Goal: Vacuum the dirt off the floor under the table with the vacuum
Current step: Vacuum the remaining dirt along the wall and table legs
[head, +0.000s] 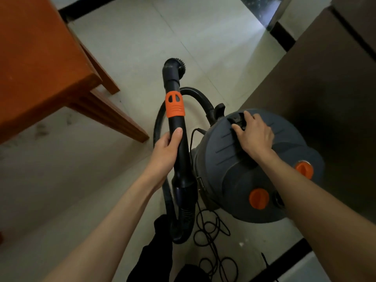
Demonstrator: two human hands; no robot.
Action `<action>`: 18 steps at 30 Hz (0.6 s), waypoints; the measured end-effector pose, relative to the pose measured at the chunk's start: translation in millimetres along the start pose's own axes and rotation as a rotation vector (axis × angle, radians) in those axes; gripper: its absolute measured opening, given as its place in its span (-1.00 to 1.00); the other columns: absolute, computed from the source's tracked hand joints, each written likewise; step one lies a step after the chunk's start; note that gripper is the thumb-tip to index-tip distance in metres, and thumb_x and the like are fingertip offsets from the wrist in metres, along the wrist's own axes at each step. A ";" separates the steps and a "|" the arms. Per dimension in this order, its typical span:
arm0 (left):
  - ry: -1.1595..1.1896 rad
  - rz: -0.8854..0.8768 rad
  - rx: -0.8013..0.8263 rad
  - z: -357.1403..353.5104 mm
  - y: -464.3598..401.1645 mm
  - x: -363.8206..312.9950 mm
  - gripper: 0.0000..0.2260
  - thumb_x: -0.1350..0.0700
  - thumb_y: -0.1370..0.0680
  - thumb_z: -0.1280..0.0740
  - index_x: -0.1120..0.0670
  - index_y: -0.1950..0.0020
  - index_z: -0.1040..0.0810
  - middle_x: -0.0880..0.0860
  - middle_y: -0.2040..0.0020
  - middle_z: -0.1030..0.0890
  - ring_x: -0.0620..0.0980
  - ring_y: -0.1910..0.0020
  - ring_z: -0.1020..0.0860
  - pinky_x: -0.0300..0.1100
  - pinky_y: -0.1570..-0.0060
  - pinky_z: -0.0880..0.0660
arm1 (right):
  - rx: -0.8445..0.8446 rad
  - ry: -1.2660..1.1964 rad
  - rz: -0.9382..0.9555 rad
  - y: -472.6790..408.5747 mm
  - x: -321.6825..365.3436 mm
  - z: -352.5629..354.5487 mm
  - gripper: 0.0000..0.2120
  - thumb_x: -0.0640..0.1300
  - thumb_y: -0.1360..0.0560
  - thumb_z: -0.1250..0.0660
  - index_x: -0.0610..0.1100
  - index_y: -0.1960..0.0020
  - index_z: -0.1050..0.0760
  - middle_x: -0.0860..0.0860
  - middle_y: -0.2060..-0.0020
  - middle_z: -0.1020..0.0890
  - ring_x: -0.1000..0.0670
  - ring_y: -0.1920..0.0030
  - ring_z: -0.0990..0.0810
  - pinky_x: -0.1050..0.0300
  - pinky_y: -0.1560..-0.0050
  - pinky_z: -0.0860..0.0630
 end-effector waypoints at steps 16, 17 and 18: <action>0.006 0.029 -0.111 35.8 -95.1 -55.3 -0.80 -0.01 -0.61 -0.18 0.09 -0.01 -0.50 0.00 0.31 -0.51 -0.21 0.46 -0.51 -0.36 0.48 -0.42 | -0.094 -0.073 0.083 -120.1 97.4 14.6 -0.54 0.09 -0.60 -0.17 -0.16 -0.39 -0.30 -0.14 -0.16 -0.45 -0.23 -0.08 -0.52 -0.04 0.03 -0.42; 0.028 0.041 -0.136 37.3 -99.0 -57.0 -0.82 0.00 -0.61 -0.18 0.07 0.05 -0.50 0.00 0.31 -0.52 -0.23 0.48 -0.51 -0.38 0.49 -0.42 | -0.097 -0.057 0.104 -123.9 102.1 14.7 -0.53 0.09 -0.60 -0.17 -0.16 -0.41 -0.29 -0.14 -0.17 -0.45 -0.22 -0.07 -0.52 -0.04 0.04 -0.41; 0.050 0.052 -0.162 38.6 -102.1 -58.6 -0.82 0.01 -0.61 -0.18 0.06 0.09 -0.49 0.01 0.31 -0.52 -0.23 0.47 -0.51 -0.39 0.49 -0.42 | -0.095 -0.046 0.130 -127.4 107.3 14.5 -0.52 0.09 -0.60 -0.16 -0.16 -0.42 -0.28 -0.14 -0.18 -0.45 -0.22 -0.07 -0.52 -0.02 0.05 -0.41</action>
Point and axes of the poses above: each hand's wrist, its own y-axis away from the middle knuckle, its own z-axis out of the back of the hand, x = y × z, the point moved 2 cm from there along -y, towards the middle knuckle
